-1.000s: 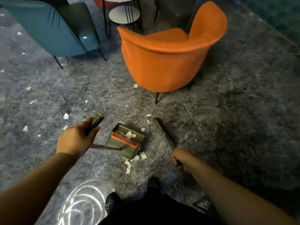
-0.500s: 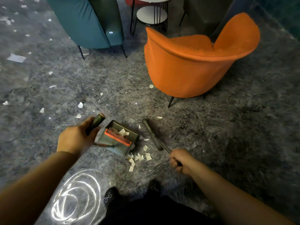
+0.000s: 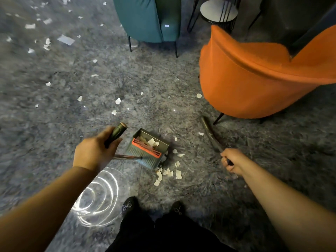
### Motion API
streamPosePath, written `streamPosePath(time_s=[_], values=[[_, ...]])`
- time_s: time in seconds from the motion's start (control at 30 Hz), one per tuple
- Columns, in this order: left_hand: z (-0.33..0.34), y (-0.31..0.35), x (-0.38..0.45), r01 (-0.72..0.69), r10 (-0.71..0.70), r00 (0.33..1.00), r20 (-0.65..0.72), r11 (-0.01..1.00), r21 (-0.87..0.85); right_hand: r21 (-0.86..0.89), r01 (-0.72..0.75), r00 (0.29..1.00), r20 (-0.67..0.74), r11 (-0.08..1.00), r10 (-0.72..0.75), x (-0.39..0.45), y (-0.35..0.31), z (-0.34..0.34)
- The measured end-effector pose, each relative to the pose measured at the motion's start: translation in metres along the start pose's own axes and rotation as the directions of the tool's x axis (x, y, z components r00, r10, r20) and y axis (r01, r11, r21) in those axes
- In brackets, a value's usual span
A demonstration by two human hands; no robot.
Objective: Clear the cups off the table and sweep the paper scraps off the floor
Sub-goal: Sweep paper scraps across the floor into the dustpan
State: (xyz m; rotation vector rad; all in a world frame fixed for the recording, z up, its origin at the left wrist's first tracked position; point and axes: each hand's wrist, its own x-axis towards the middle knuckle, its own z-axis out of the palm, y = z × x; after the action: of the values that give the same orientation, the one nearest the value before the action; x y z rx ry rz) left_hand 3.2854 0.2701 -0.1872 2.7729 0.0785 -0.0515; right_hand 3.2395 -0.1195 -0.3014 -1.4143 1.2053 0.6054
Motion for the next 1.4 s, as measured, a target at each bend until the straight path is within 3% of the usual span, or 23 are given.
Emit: streamPosePath(time_s=[0.17,0.47,0.77,1.1,1.4], values=[[-0.009,-0.025,-0.006,0.084,-0.084,0.996,-0.021,0.996,0.004,-0.178,-0.024,0.999,0.030,0.984,0.030,0.006,0.004,0.032],[-0.022,-0.066,-0.014,0.062,-0.062,0.998,0.006,0.997,0.056,-0.452,0.096,0.987,0.155,0.887,-0.028,-0.026,0.040,0.094],[-0.036,-0.120,-0.025,0.056,-0.060,0.992,0.108,0.998,0.042,-0.547,0.123,0.982,0.189,0.828,-0.022,-0.080,0.086,0.126],[-0.044,-0.171,-0.050,-0.099,0.093,0.981,0.171,0.995,0.028,-0.538,0.072,0.991,0.133,0.840,0.000,-0.131,0.158,0.165],[-0.041,-0.202,-0.077,-0.237,0.214,0.932,0.291,0.971,0.043,-0.299,0.077,0.994,0.096,0.951,-0.050,-0.169,0.196,0.185]])
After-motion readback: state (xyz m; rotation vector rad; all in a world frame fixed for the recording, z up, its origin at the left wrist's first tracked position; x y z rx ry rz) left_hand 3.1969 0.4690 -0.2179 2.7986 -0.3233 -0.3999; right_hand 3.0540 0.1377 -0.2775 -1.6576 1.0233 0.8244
